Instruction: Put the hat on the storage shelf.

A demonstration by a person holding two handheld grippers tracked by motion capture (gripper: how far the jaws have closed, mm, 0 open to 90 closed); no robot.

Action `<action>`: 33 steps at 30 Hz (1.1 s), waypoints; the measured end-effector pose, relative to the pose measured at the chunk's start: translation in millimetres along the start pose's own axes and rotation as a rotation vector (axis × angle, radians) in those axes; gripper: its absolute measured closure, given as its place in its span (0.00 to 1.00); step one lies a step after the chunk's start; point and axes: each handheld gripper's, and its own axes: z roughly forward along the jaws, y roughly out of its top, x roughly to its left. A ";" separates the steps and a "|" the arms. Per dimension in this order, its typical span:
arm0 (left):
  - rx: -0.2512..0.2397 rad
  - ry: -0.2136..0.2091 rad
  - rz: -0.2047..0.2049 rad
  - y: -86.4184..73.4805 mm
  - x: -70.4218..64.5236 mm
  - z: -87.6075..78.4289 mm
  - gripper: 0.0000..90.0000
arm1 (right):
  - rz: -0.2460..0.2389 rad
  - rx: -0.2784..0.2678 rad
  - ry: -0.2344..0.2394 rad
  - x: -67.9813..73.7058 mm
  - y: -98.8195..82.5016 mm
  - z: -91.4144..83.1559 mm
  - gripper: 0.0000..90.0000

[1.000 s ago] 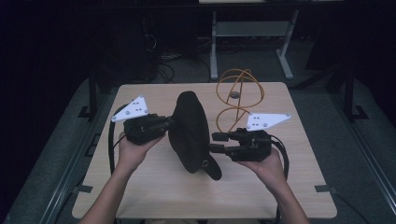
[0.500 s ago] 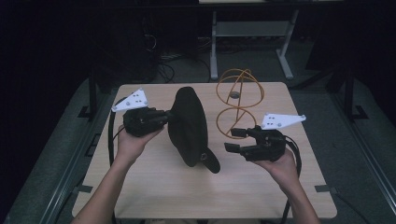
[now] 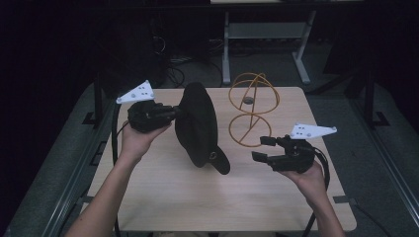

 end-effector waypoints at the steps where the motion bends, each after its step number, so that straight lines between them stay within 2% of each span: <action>1: -0.001 0.001 -0.005 1.5 1.7 0.4 0.96 | 0.013 0.003 -0.002 -1.5 -2.6 -1.0 0.34; 9: 0.003 0.000 -0.011 11.8 12.9 3.5 0.96 | 0.055 0.042 -0.027 -13.7 -20.8 -5.1 0.31; 15: 0.001 -0.008 -0.020 20.1 21.2 8.1 0.96 | 0.081 0.049 -0.034 -21.0 -31.1 -9.7 0.30; 24: 0.019 -0.014 -0.005 38.3 27.0 16.8 0.96 | 0.093 0.045 -0.057 -28.0 -36.2 -19.1 0.28; 33: 0.029 -0.017 0.015 59.5 32.6 30.0 0.96 | 0.129 0.021 -0.081 -38.9 -45.3 -31.9 0.27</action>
